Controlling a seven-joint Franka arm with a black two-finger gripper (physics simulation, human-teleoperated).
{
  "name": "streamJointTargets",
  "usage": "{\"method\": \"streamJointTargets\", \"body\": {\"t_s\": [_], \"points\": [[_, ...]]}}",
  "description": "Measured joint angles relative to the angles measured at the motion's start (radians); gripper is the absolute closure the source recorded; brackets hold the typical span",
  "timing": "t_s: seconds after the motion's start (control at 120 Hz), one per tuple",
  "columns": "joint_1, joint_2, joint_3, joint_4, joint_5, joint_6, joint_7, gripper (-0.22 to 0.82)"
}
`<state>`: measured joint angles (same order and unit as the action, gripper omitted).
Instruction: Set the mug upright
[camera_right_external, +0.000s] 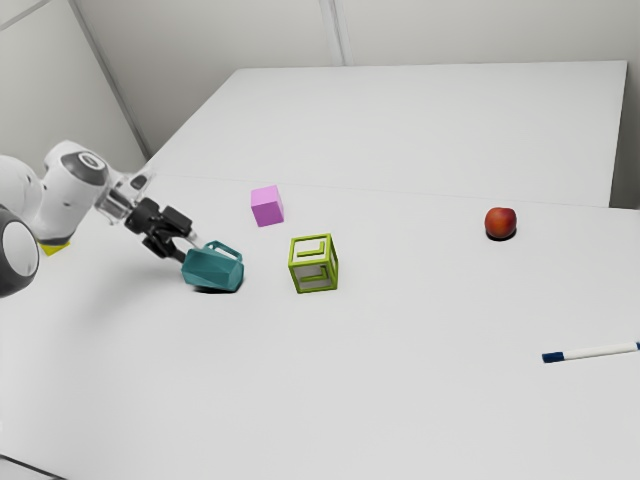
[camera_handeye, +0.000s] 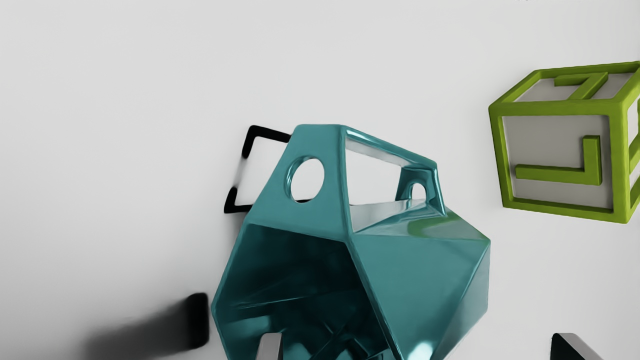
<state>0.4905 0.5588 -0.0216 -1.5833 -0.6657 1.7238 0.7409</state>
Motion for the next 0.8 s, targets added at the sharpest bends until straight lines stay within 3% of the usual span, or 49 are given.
{"method": "streamJointTargets", "body": {"t_s": [0.3, 0.592, 0.8], "points": [[-0.001, 0.016, -0.001, -0.04, -0.109, 0.0, 0.065, 0.05], [-0.001, 0.013, -0.006, -0.043, -0.134, -0.004, 0.101, 0.52], [0.0, -0.003, -0.017, -0.044, -0.134, -0.004, 0.117, 0.67]]}}
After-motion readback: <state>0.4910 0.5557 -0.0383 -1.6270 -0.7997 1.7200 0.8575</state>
